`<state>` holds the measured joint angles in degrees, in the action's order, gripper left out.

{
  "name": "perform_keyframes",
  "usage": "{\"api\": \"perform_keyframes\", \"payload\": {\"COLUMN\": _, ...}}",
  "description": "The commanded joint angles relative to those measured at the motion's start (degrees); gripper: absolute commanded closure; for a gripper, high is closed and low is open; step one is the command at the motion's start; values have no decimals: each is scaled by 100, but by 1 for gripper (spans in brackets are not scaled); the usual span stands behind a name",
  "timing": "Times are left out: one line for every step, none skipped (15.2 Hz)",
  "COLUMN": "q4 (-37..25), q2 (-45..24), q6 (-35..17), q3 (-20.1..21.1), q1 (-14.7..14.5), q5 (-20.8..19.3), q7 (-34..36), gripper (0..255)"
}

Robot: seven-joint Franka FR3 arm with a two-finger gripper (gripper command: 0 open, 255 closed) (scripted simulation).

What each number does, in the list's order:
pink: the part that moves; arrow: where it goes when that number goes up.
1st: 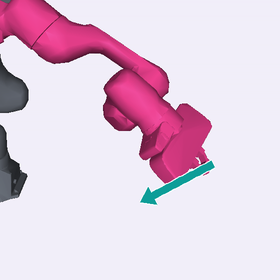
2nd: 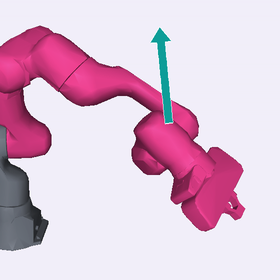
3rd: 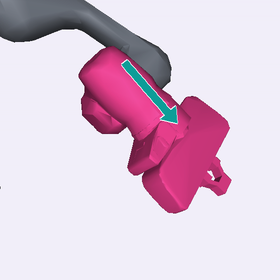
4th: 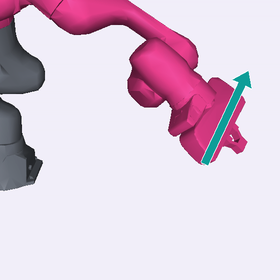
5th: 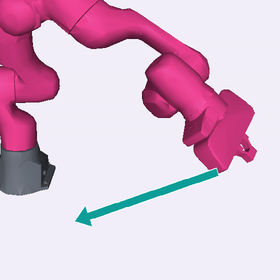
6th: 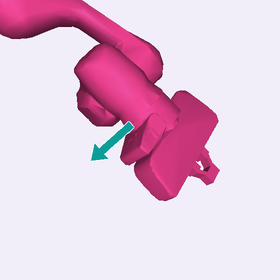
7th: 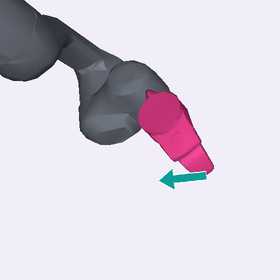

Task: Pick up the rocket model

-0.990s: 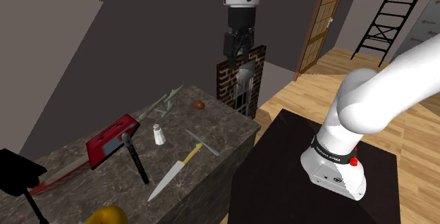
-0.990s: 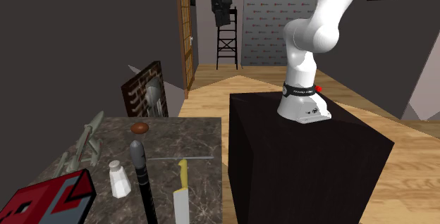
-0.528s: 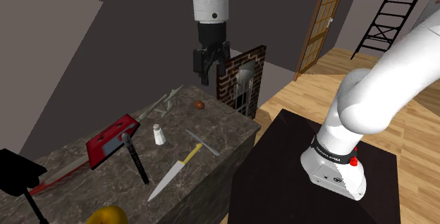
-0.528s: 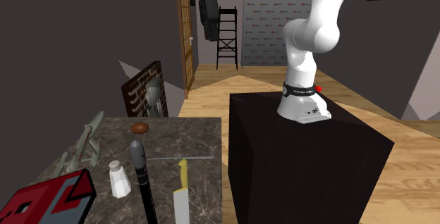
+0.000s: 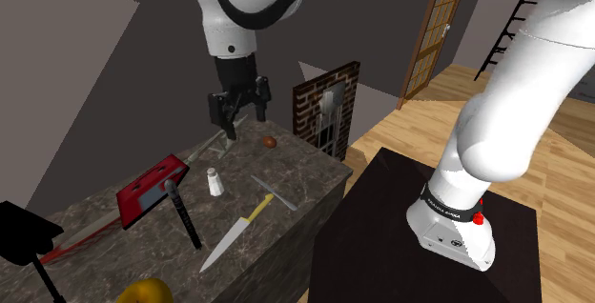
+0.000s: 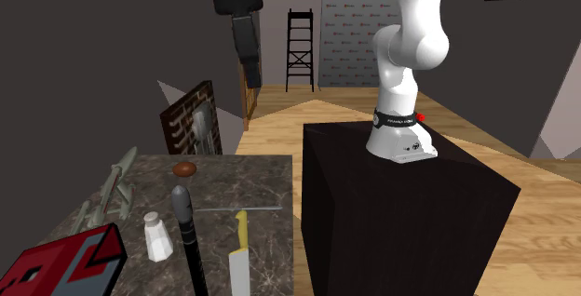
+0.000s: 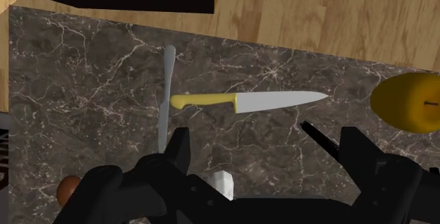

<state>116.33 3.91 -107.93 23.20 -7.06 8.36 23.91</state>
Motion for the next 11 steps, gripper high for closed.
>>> {"api": "perform_keyframes", "payload": {"q4": -376, "q2": -454, "q6": -34, "q3": 126, "q1": -80, "q5": -189, "q7": 320, "gripper": 0}}
{"api": "perform_keyframes", "payload": {"q4": -578, "q2": -697, "q6": -48, "q3": 173, "q1": -132, "q5": -299, "q7": 472, "gripper": 0}}
{"api": "perform_keyframes", "payload": {"q4": -789, "q2": -942, "q6": -53, "q3": 213, "q1": -191, "q5": -414, "q7": 622, "gripper": 0}}
{"api": "perform_keyframes", "payload": {"q4": -1010, "q2": -1191, "q6": -48, "q3": 243, "q1": -258, "q5": -532, "q7": 769, "gripper": 0}}
{"api": "perform_keyframes", "payload": {"q4": -1241, "q2": -1442, "q6": -33, "q3": 264, "q1": -335, "q5": -651, "q7": 912, "gripper": 0}}
{"api": "perform_keyframes", "payload": {"q4": -1483, "q2": -1695, "q6": -9, "q3": 278, "q1": -418, "q5": -771, "q7": 1050, "gripper": 0}}
{"api": "perform_keyframes", "payload": {"q4": -1737, "q2": -1950, "q6": 26, "q3": 282, "q1": -510, "q5": -889, "q7": 1181, "gripper": 0}}
{"api": "perform_keyframes", "payload": {"q4": -2004, "q2": -2207, "q6": 71, "q3": 280, "q1": -608, "q5": -1004, "q7": 1306, "gripper": 0}}
{"api": "perform_keyframes", "payload": {"q4": -2284, "q2": -2467, "q6": 127, "q3": 269, "q1": -715, "q5": -1115, "q7": 1423, "gripper": 0}}
{"api": "perform_keyframes", "payload": {"q4": -2580, "q2": -2730, "q6": 193, "q3": 253, "q1": -826, "q5": -1223, "q7": 1532, "gripper": 0}}
{"api": "perform_keyframes", "payload": {"q4": -2893, "q2": -2998, "q6": 271, "q3": 233, "q1": -943, "q5": -1327, "q7": 1632, "gripper": 0}}
